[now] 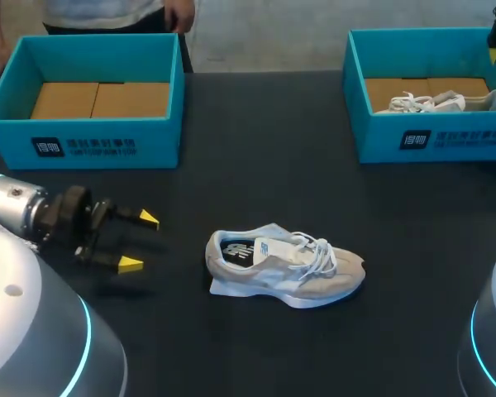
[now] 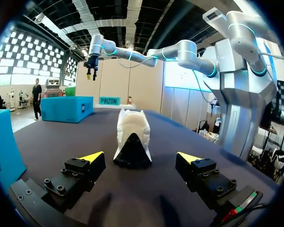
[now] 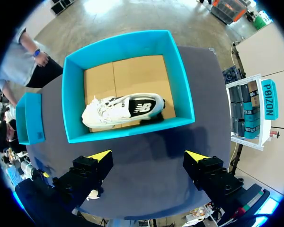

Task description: Take the shoe out of the shoebox, open the shoe tongue, remove and reinsert the insole, then place the shoe into the shoebox

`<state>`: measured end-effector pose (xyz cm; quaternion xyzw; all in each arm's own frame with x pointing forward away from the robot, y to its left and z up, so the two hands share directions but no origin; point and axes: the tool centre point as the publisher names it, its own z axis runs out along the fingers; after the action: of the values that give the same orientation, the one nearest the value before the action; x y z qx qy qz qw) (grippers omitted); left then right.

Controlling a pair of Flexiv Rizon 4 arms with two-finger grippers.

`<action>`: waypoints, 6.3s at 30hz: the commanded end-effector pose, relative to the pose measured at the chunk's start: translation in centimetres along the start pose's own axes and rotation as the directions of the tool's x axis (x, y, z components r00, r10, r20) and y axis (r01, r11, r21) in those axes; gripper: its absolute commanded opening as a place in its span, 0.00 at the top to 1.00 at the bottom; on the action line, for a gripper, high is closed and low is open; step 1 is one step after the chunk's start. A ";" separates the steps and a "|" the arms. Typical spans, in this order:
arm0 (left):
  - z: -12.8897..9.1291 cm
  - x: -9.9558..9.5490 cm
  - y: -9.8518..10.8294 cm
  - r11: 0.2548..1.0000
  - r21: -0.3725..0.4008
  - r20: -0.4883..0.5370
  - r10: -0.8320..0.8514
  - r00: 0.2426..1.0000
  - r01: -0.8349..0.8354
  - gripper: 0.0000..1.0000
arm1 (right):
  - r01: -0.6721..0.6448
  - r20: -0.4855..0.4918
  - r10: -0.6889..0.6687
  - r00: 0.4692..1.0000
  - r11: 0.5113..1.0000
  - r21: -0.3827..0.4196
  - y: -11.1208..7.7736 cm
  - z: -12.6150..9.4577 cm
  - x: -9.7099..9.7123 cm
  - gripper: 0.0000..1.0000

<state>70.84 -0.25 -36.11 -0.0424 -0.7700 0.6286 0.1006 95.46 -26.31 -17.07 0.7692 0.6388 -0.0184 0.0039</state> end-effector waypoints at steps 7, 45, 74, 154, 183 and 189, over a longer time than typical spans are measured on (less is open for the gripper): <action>3.6 -0.4 0.5 1.000 0.001 0.030 -0.011 0.999 0.011 0.00 | -0.001 0.002 0.001 1.000 1.000 -0.001 -0.1 0.0 0.0 0.00; 10.7 -1.6 1.9 1.000 -0.025 0.093 -0.004 0.996 0.006 0.00 | -0.001 0.002 0.001 1.000 1.000 -0.001 -0.1 0.0 0.0 0.00; 13.4 -2.1 2.5 0.998 -0.054 0.051 0.029 0.998 -0.026 0.00 | -0.001 0.002 0.001 1.000 1.000 -0.001 -0.1 0.0 0.0 0.00; 16.4 -2.2 2.5 1.000 -0.028 0.046 0.008 0.999 -0.007 1.00 | -0.005 0.025 0.005 1.000 1.000 -0.010 0.6 -1.3 0.3 0.00; 16.4 -2.2 2.5 1.000 -0.028 0.046 0.008 0.999 -0.007 1.00 | -0.160 -0.063 0.159 0.985 0.987 -0.004 -7.8 -1.0 11.3 0.00; 16.4 -2.2 2.5 1.000 -0.028 0.046 0.008 0.999 -0.007 1.00 | -0.145 -0.063 0.144 0.988 0.989 -0.015 -7.9 -0.8 12.2 0.00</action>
<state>69.40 -15.83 -41.68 -0.0329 -0.7803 0.6194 0.0800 89.91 -13.61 -16.22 0.8168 0.5768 0.0090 -0.0115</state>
